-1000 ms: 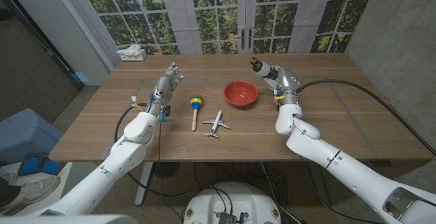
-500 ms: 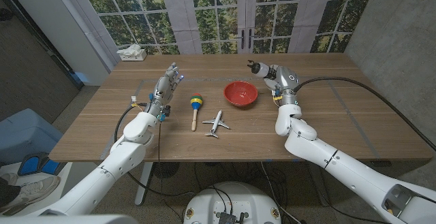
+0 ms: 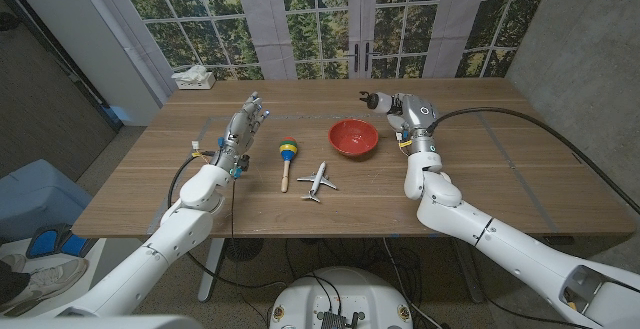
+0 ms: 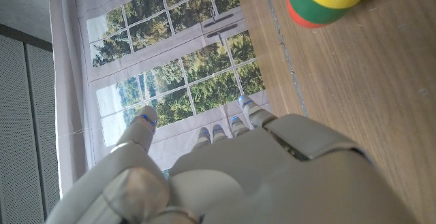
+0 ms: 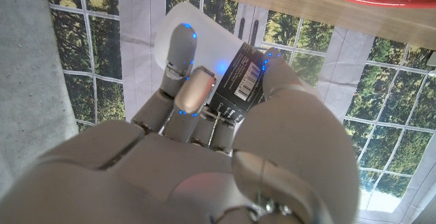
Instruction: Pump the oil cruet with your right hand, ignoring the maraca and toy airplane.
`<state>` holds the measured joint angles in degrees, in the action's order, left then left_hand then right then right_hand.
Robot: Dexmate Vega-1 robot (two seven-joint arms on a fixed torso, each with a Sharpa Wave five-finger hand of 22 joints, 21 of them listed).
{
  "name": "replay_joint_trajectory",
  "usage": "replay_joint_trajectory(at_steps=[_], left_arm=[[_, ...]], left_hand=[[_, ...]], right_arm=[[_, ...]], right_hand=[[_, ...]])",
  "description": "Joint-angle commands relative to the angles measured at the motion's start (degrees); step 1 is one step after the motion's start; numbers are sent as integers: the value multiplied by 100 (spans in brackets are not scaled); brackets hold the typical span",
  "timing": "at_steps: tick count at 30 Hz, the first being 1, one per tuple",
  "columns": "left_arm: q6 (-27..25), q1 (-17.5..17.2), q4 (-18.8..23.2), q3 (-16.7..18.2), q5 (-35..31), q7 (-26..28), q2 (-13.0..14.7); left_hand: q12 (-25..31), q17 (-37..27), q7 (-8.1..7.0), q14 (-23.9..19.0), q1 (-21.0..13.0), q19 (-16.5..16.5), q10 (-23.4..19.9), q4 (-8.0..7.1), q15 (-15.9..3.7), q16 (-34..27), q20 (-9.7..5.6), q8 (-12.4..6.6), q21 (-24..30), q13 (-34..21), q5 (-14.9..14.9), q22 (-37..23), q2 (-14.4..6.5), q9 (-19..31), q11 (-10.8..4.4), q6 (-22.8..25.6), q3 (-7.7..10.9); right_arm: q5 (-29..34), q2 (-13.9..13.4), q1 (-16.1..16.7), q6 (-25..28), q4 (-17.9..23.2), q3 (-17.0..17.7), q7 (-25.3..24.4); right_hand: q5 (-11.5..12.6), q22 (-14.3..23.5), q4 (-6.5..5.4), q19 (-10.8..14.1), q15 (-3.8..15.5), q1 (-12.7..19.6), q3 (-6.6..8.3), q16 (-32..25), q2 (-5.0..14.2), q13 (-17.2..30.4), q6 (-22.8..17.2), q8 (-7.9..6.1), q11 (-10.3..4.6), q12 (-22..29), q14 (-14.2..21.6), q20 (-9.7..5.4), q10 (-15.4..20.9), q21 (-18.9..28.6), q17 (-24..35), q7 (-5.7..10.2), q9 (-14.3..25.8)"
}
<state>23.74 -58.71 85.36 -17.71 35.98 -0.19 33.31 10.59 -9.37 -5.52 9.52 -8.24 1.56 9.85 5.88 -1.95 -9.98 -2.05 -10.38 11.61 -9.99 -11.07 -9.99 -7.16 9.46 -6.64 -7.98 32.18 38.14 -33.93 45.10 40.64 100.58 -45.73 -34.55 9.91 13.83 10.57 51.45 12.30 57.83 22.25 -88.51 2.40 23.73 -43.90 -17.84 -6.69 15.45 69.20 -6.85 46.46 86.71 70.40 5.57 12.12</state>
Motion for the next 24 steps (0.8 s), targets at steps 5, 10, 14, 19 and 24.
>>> replay_joint_trajectory(at_steps=[5, 10, 14, 19, 24], left_arm=[[53, -51, -8, 34, 91, -113, 21], [65, -66, 0, 43, 100, -126, 31], [50, -88, 28, 54, 129, -146, 49], [55, -91, 22, 60, 162, -177, 46], [63, -73, 0, 52, 163, -209, 42]], left_hand=[[-3, -15, -11, 439, 46, 6, 251, 40, -519, 3, -341, -11, -33, -9, 23, -18, -188, 27, 8, 11, 2], [-1, -15, -14, 442, 49, 6, 251, 44, -523, 3, -342, -10, -33, -9, 23, -18, -183, 27, 7, 9, -2], [0, -14, -13, 447, 51, 4, 252, 47, -520, 5, -342, -12, -34, -9, 24, -18, -178, 27, 14, 16, -5], [0, -14, -15, 451, 54, 0, 256, 51, -513, 5, -340, -14, -34, -9, 24, -18, -175, 27, 15, 23, -10], [0, -14, -16, 451, 56, -1, 257, 53, -515, 5, -342, -12, -35, -9, 24, -18, -173, 27, 16, 23, -12]], right_arm=[[814, 3, -214, 291, -202, -328, 152], [1116, 52, -282, 382, -394, -438, 87], [1271, 130, -313, 479, -558, -477, 21], [1377, 115, -314, 509, -574, -490, 30], [1607, 169, -332, 702, -638, -552, -2]], right_hand=[[43, -13, -272, -21, -1, -175, 345, 28, 640, 29, -262, 9, -274, -20, -8, -540, 268, 48, 16, 276, 32], [43, -22, -265, -28, 0, -177, 358, 28, 641, 36, -248, 23, -296, -37, -5, -541, 272, 57, 15, 291, 32], [43, -33, -254, -34, 1, -171, 369, 27, 641, 42, -229, 37, -315, -58, -1, -542, 251, 58, 15, 314, 31], [42, -59, -242, -41, 1, -167, 379, 27, 632, 40, -214, 52, -328, -78, 1, -540, 254, 55, 15, 357, 30], [41, -77, -227, -49, 1, -160, 390, 28, 625, 47, -206, 64, -365, -98, 4, -541, 243, 55, 15, 374, 28]])
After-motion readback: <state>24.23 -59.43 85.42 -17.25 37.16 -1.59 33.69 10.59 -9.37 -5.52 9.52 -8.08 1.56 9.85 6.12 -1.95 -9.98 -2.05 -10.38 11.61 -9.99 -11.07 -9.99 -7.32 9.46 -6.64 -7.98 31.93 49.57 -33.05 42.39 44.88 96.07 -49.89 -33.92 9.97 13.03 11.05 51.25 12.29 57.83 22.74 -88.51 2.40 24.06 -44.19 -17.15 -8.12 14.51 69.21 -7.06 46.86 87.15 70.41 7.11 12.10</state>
